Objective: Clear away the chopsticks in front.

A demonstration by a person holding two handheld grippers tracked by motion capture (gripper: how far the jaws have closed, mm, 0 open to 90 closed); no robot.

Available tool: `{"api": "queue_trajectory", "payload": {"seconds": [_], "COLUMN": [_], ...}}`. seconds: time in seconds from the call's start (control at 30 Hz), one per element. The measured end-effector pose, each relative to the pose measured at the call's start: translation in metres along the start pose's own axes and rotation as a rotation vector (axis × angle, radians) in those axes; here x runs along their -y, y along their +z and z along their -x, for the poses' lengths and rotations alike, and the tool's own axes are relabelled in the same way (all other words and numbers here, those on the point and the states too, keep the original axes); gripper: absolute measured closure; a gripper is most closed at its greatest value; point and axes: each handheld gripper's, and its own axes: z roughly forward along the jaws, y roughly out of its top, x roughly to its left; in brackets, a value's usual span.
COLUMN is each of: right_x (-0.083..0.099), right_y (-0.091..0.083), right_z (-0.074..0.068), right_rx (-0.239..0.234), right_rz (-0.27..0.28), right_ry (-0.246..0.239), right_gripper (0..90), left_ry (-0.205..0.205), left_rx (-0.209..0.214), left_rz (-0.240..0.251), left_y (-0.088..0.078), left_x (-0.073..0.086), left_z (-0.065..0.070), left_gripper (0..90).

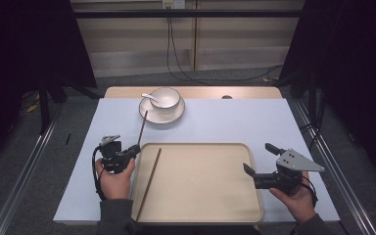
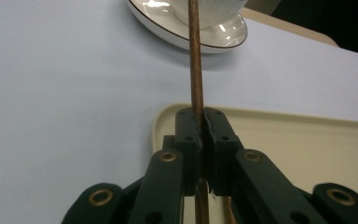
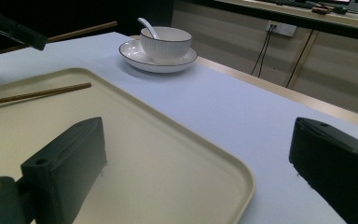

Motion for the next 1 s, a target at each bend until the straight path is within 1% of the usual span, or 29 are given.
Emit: {"api": "queue_trajectory", "payload": {"seconds": [0.03, 0.1, 0.13, 0.17, 0.2, 0.23, 0.33, 0.4, 0.43, 0.5, 0.53, 0.57, 0.6, 0.63, 0.67, 0.73, 0.77, 0.83, 0.87, 1.0], "right_x": [0.000, 0.000, 0.000, 0.000, 0.000, 0.000, 0.000, 0.000, 0.000, 0.000, 0.000, 0.000, 0.000, 0.000, 0.000, 0.000, 0.000, 0.000, 0.000, 0.000], "right_y": [0.000, 0.000, 0.000, 0.000, 0.000, 0.000, 0.000, 0.000, 0.000, 0.001, 0.001, 0.001, 0.001, 0.001, 0.001, 0.000, 0.000, 0.000, 0.000, 0.000], "right_z": [0.000, -0.001, -0.001, -0.001, -0.001, -0.001, -0.002, -0.002, -0.002, -0.002, -0.002, -0.002, -0.003, -0.003, -0.003, -0.003, -0.003, -0.003, -0.003, -0.003], "right_rx": [0.000, -0.001, -0.001, 0.001, 0.000, 0.000, -0.005, -0.004, -0.003, 0.003, 0.001, 0.001, 0.001, 0.002, 0.000, 0.001, 0.000, -0.001, -0.001, 0.002], "right_rz": [0.000, -0.001, 0.003, -0.001, -0.002, 0.000, 0.000, -0.003, -0.004, -0.005, -0.004, -0.001, -0.002, -0.004, -0.004, -0.004, -0.002, -0.003, -0.003, -0.002], "right_ry": [0.000, 0.002, -0.004, 0.000, 0.001, -0.001, -0.005, -0.002, -0.004, -0.003, -0.009, -0.013, -0.010, -0.010, -0.008, -0.011, -0.011, -0.010, -0.010, -0.011], "right_gripper": [3.3, 3.3, 3.3, 3.3, 3.3, 3.3, 3.4, 3.4, 3.4, 3.4, 3.4, 3.4, 3.4, 3.4, 3.4, 3.4, 3.5, 3.7, 3.7, 3.7], "left_ry": [0.000, -0.017, -0.014, -0.012, -0.012, -0.002, -0.003, 0.002, 0.000, 0.000, 0.002, 0.004, 0.013, 0.000, 0.010, 0.015, 0.004, 0.011, 0.004, 0.007], "left_rx": [0.000, 0.030, 0.032, 0.037, 0.037, 0.041, 0.051, 0.053, 0.061, 0.059, 0.067, 0.065, 0.060, 0.069, 0.064, 0.058, 0.072, 0.063, 0.065, 0.069], "left_rz": [0.000, -0.001, -0.002, 0.001, 0.001, 0.004, 0.003, -0.009, -0.011, -0.010, -0.014, -0.012, -0.010, -0.010, -0.010, -0.006, -0.011, -0.014, -0.019, -0.032], "left_y": [0.000, -0.004, -0.006, -0.009, -0.009, -0.013, -0.016, -0.020, -0.022, -0.023, -0.025, -0.029, -0.031, -0.032, -0.034, -0.036, -0.038, -0.039, -0.040, -0.041], "left_x": [0.000, 0.006, 0.008, 0.012, 0.012, 0.016, 0.021, 0.028, 0.031, 0.033, 0.035, 0.038, 0.039, 0.040, 0.041, 0.042, 0.044, 0.047, 0.048, 0.052], "left_z": [0.000, 0.001, 0.001, 0.002, 0.002, 0.004, 0.005, 0.007, 0.007, 0.008, 0.008, 0.010, 0.010, 0.011, 0.010, 0.011, 0.011, 0.011, 0.012, 0.012], "left_gripper": [85.1, 85.1, 85.1, 85.1, 85.1, 85.1, 85.1, 85.1, 85.1, 85.1, 85.1, 85.1, 85.1, 85.0, 85.1, 85.1, 85.0, 85.0, 85.0, 85.0]}}
